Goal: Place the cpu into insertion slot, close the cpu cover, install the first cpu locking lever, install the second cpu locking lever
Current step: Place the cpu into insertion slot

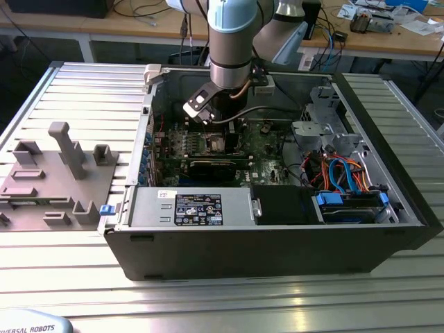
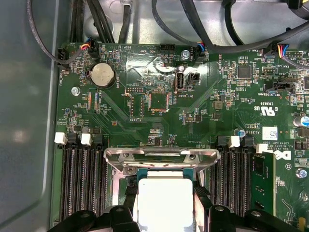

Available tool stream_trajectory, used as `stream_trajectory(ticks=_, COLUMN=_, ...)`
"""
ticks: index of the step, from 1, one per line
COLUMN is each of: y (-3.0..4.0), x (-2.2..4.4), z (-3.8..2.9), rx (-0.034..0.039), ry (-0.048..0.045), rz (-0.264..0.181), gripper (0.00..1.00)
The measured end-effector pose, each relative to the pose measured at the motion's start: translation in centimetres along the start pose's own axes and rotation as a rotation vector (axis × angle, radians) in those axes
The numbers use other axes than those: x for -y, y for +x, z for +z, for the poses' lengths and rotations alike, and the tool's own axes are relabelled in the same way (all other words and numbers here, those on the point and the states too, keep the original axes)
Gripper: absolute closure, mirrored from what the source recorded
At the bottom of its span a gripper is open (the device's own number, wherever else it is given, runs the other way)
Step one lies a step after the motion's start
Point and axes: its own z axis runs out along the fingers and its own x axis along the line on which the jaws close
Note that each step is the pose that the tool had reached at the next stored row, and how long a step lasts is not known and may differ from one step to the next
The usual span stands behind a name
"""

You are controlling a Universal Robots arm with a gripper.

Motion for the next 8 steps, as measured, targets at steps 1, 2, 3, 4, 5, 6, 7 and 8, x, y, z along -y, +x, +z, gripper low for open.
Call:
stream_trajectory(ticks=1, y=0.00, x=0.00, z=0.00, rx=0.0000, ry=0.0000, rz=0.000, gripper=0.46)
stream_trajectory(ticks=2, y=0.00, x=0.00, z=0.00, rx=0.0000, ry=0.0000, rz=0.000, gripper=0.46)
stream_trajectory(ticks=3, y=0.00, x=-0.01, z=-0.03, rx=-0.0001, ry=-0.0001, rz=0.000, gripper=0.46)
stream_trajectory(ticks=4, y=0.01, x=-0.01, z=-0.14, rx=-0.0006, ry=-0.0004, rz=0.000, gripper=0.46)
stream_trajectory(ticks=5, y=0.02, x=-0.03, z=-0.26, rx=-0.0013, ry=-0.0008, rz=0.000, gripper=0.46)
stream_trajectory(ticks=6, y=0.03, x=-0.05, z=-0.37, rx=-0.0020, ry=-0.0012, rz=0.000, gripper=0.46)
stream_trajectory(ticks=7, y=0.01, x=-0.07, z=-0.67, rx=-0.0003, ry=-0.0008, rz=0.000, gripper=0.46)
stream_trajectory(ticks=8, y=0.01, x=-0.07, z=-0.80, rx=-0.0005, ry=-0.0004, rz=0.000, gripper=0.46)
